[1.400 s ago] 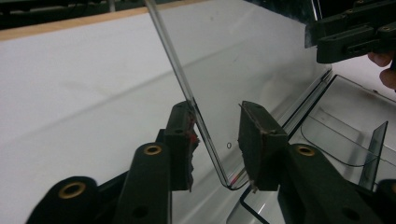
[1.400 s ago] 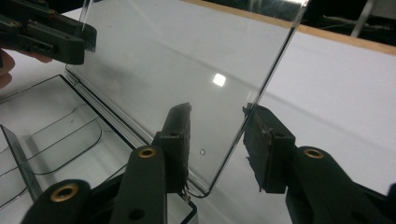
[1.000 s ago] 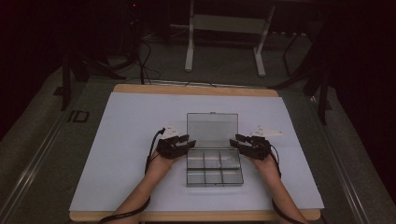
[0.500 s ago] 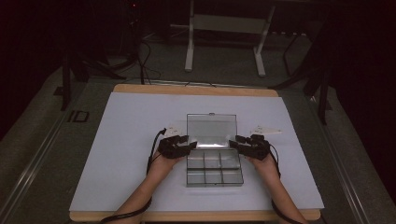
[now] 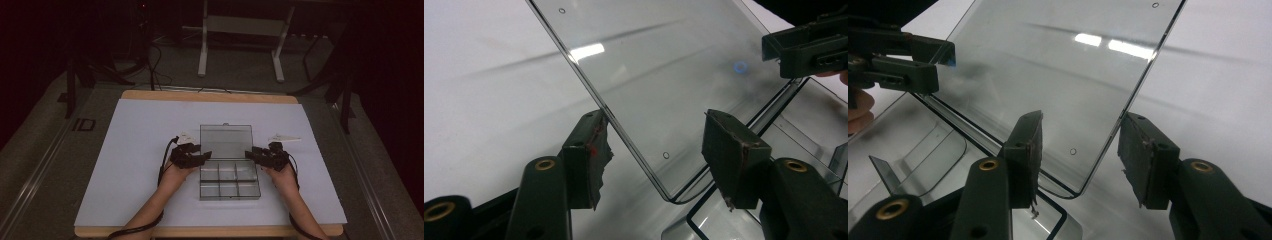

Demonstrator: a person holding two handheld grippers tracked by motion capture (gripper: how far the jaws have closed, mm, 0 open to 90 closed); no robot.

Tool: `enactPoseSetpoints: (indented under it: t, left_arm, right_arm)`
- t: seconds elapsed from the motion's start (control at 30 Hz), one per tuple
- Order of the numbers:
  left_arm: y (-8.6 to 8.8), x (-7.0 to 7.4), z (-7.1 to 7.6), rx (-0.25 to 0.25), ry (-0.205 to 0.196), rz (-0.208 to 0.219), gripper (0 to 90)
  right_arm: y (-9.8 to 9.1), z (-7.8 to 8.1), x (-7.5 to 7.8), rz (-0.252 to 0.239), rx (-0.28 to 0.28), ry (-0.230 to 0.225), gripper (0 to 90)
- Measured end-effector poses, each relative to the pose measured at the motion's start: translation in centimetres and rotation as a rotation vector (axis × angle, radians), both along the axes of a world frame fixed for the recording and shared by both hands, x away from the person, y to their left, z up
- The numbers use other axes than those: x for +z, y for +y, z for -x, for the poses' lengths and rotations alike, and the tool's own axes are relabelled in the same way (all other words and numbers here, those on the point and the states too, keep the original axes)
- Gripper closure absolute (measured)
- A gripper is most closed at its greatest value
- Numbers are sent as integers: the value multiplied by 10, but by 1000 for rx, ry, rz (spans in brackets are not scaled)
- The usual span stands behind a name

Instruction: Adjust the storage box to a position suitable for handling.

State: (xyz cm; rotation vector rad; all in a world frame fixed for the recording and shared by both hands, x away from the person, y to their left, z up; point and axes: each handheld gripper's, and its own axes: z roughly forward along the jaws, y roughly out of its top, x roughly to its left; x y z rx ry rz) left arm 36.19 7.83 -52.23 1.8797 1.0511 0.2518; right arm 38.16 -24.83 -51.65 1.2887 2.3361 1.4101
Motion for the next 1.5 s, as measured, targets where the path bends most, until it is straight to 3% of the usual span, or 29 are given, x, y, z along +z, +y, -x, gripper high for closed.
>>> enactPoseSetpoints:
  t: [0.53,0.67,0.87,1.0,1.1,1.33,1.5]
  left_arm:
    - [-4,0,-2,41,39,-1,367]
    - [-5,1,-1,30,42,4,345]
    - [-7,5,2,7,11,-18,344]
    - [-6,9,6,-31,-8,-3,276]
    - [-5,12,9,-58,-19,19,176]
    - [-2,19,16,-98,-46,11,36]
    - [5,21,23,-110,-63,17,27]
  right_arm:
    - [2,-1,2,2,-30,55,496]
    - [3,-1,2,23,-32,54,506]
    - [4,1,6,34,-23,38,501]
    - [5,3,11,53,-4,11,479]
    - [6,4,15,72,12,-16,446]
    - [3,8,22,79,42,-47,396]
    - [0,12,26,94,75,-74,373]
